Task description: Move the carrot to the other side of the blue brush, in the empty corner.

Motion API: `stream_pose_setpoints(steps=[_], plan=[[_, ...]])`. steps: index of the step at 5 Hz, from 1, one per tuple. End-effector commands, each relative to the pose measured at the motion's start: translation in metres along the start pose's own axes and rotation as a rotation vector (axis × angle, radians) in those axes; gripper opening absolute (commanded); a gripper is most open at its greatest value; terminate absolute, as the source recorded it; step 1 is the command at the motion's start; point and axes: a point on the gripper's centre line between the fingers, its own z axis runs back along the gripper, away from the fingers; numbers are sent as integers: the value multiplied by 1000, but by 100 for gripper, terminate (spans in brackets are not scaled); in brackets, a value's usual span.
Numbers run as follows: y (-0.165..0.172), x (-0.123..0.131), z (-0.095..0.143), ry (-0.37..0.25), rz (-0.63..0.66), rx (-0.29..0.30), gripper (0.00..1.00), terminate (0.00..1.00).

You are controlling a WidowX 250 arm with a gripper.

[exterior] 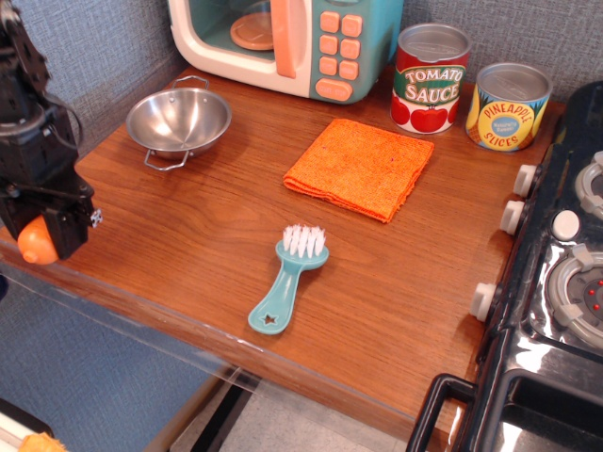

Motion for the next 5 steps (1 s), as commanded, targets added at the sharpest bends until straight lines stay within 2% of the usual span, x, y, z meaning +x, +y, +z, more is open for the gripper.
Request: stream_pose_setpoints(steps=[1, 2, 3, 4, 5], plan=[[-4, 17, -8, 8, -18, 24, 0, 0], [-6, 23, -10, 16, -31, 25, 0, 0], [-9, 26, -6, -3, -32, 17, 100, 0], [-13, 30, 17, -54, -61, 35, 100, 0], [-19, 36, 54, -124, -99, 64, 100, 0]])
